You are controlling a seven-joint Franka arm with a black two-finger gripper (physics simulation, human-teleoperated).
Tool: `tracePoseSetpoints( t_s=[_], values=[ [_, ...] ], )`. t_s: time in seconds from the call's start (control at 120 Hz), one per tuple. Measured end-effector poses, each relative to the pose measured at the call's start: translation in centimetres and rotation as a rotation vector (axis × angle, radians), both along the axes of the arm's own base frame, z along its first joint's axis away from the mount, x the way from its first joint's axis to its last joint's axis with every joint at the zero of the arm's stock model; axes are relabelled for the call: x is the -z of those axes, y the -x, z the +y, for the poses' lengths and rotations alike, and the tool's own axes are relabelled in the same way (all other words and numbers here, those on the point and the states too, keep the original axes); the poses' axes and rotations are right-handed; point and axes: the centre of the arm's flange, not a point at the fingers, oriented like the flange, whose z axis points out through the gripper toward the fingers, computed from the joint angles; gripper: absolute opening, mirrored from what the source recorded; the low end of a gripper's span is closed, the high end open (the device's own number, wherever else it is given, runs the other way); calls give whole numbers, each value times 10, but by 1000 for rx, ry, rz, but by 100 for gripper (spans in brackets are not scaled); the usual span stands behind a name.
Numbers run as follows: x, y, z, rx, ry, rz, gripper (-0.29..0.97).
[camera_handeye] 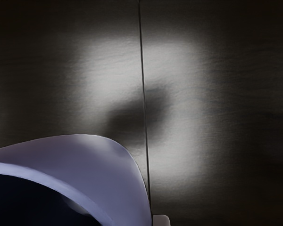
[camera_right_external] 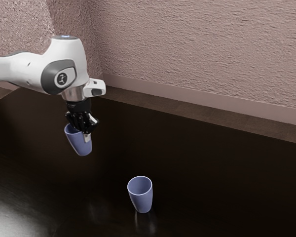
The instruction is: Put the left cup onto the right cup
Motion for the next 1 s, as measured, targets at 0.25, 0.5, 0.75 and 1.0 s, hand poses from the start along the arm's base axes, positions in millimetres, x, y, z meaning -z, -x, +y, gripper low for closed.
tracePoseSetpoints(
  t_s=[0.25, 0.5, 0.75, 1.0],
  values=[
    [-4, -1, -21, 17, -11, -7, -10],
    [-12, -3, -47, 41, -25, -27, -10],
    [-20, -4, -77, 68, -37, -47, -10],
    [-23, 0, -105, 89, -47, -56, -10]
  ],
)
